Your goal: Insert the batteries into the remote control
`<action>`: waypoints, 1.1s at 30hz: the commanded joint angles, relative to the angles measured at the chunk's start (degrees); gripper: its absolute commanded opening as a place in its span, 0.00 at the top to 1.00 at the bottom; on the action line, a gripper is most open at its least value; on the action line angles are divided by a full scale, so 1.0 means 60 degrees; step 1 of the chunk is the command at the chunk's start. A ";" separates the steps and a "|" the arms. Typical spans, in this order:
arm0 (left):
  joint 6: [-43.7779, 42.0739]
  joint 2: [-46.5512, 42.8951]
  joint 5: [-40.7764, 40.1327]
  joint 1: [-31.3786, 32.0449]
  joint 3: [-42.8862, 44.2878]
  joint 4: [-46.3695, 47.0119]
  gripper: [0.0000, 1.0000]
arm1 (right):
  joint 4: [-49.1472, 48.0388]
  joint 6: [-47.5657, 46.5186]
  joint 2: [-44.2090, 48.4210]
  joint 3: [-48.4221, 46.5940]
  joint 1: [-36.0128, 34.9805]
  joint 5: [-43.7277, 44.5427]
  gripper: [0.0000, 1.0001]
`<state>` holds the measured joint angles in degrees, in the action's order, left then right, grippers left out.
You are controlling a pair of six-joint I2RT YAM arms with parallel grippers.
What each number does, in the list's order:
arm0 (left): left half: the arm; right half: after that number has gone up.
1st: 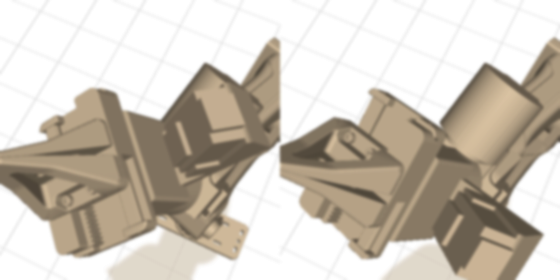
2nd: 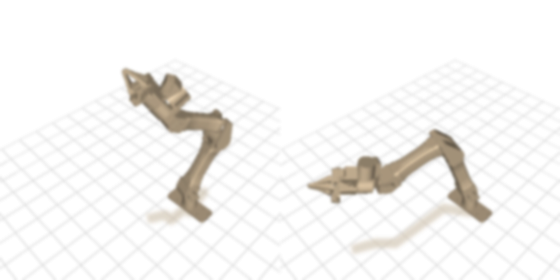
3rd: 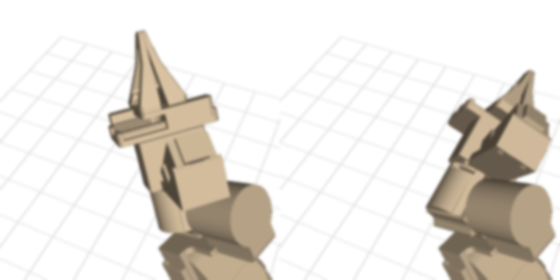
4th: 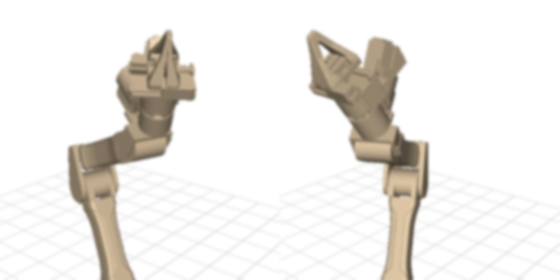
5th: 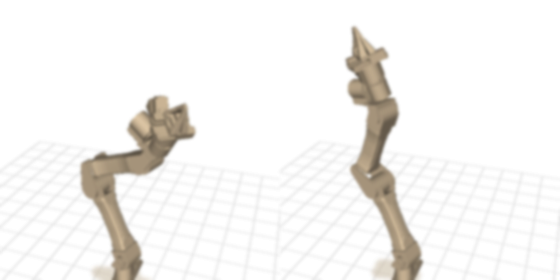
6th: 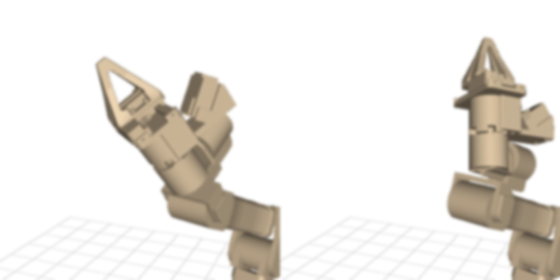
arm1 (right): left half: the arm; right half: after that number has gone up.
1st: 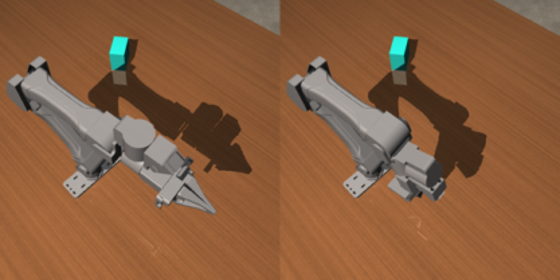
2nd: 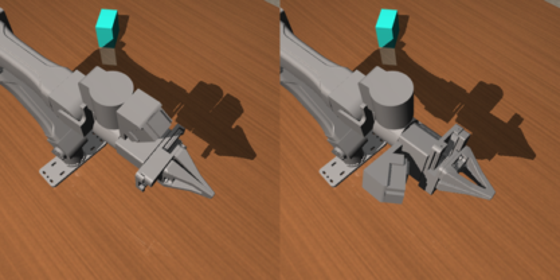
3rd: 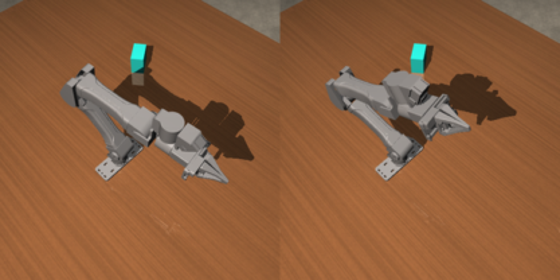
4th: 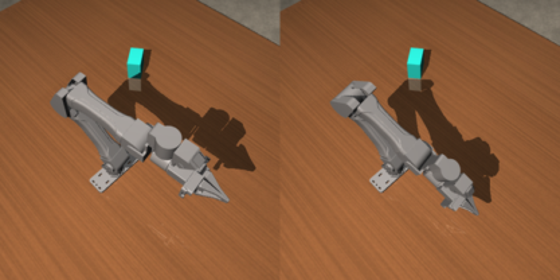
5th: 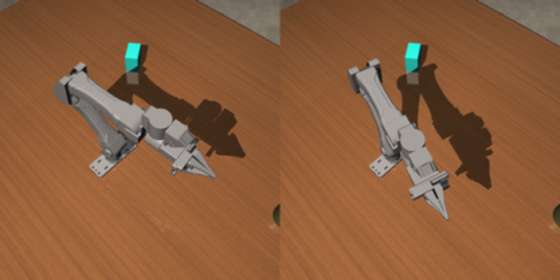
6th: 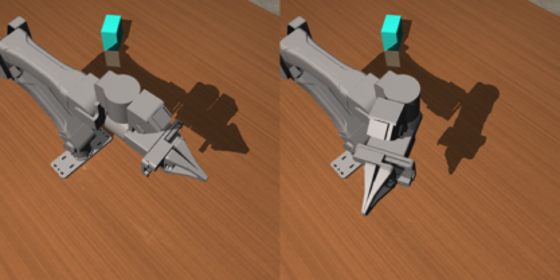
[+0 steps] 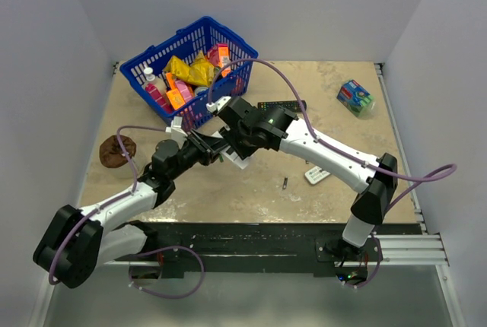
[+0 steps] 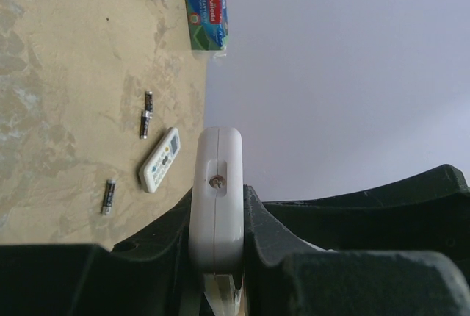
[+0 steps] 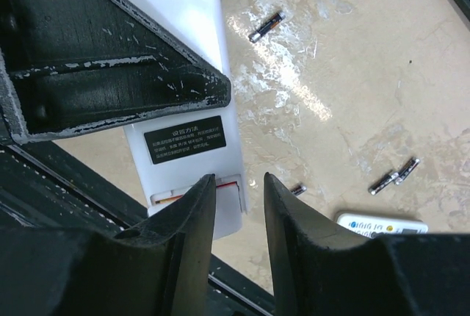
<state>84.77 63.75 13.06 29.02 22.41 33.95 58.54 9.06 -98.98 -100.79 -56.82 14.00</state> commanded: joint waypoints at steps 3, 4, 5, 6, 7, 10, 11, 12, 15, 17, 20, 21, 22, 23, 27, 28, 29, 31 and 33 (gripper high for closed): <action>0.1296 0.0113 -0.0038 -0.0002 -0.0249 0.1826 1.00 | -0.0163 -0.0265 0.0017 -0.0530 0.0051 -0.0019 0.63; 0.1253 0.0186 -0.0081 -0.0002 -0.0249 0.1812 1.00 | -0.0119 -0.0250 0.0046 -0.0675 0.0051 -0.0004 0.63; 0.1267 0.0215 -0.0096 -0.0016 -0.0264 0.1826 1.00 | -0.0090 -0.0265 0.0075 -0.0778 0.0051 0.0025 0.63; 0.1281 0.0230 -0.0097 -0.0017 -0.0264 0.1855 1.00 | -0.0075 -0.0265 0.0090 -0.0881 0.0051 0.0040 0.63; 0.1296 0.0303 -0.0126 -0.0031 -0.0293 0.1957 1.00 | -0.0075 -0.0279 0.0119 -0.1070 0.0051 0.0054 0.64; 0.1121 0.0449 -0.0227 -0.0031 -0.0308 0.1987 1.00 | -0.0221 -0.0250 0.0193 -0.1276 0.0153 0.0025 0.63; 0.0990 0.0479 -0.0286 -0.0031 -0.0322 0.2002 1.00 | -0.0236 -0.0236 0.0207 -0.1321 0.0226 -0.0004 0.63; 0.0814 0.0508 -0.0374 -0.0104 -0.0323 0.1988 1.00 | -0.0236 -0.0105 0.0251 -0.1336 0.0270 -0.0019 0.63; 0.0185 0.0494 -0.0477 -0.0396 -0.0380 0.1592 1.00 | -0.0396 0.0275 0.0760 -0.0899 0.0665 -0.0266 0.62; -0.0372 0.0319 -0.0521 -0.0558 -0.0396 0.1096 1.00 | -0.0879 0.0437 0.1274 0.0183 0.1088 -0.0501 0.60; -0.1163 -0.0091 -0.0551 -0.0822 -0.0425 0.0451 1.00 | -0.1597 0.0833 0.2358 0.2043 0.1848 -0.1233 0.59; -0.1353 -0.0208 -0.0522 -0.0924 -0.0440 0.0275 1.00 | -0.1685 0.1109 0.2549 0.2497 0.2026 -0.1365 0.59; -0.1718 -0.0427 -0.0492 -0.0954 -0.0425 -0.0002 1.00 | -0.1715 0.1243 0.2914 0.3314 0.2260 -0.1453 0.59; -0.1910 -0.0545 -0.0463 -0.0969 -0.0411 -0.0179 1.00 | -0.1715 0.1418 0.3048 0.3699 0.2349 -0.1469 0.58; -0.3038 -0.1073 -0.0448 -0.0983 0.0071 -0.1321 1.00 | -0.1949 0.2587 0.3839 0.5502 0.2906 -0.1645 0.54; -0.3489 -0.1248 -0.0463 -0.0983 0.0174 -0.1773 1.00 | -0.2080 0.2780 0.3971 0.6128 0.3270 -0.1659 0.53; -0.3711 -0.1322 -0.0463 -0.0983 0.0291 -0.1980 1.00 | -0.2125 0.2942 0.4219 0.6410 0.3462 -0.1674 0.52; -0.4238 -0.1453 -0.0375 -0.0983 0.0628 -0.2550 1.00 | -0.2271 0.3454 0.4382 0.7126 0.4016 -0.1557 0.47; -0.4474 -0.1513 -0.0201 -0.0983 0.0848 -0.2772 1.00 | -0.2345 0.3834 0.4470 0.7510 0.4414 -0.1703 0.47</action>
<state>65.91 56.62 10.66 23.46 22.52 21.30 47.86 24.38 -74.85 -59.70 -34.94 4.71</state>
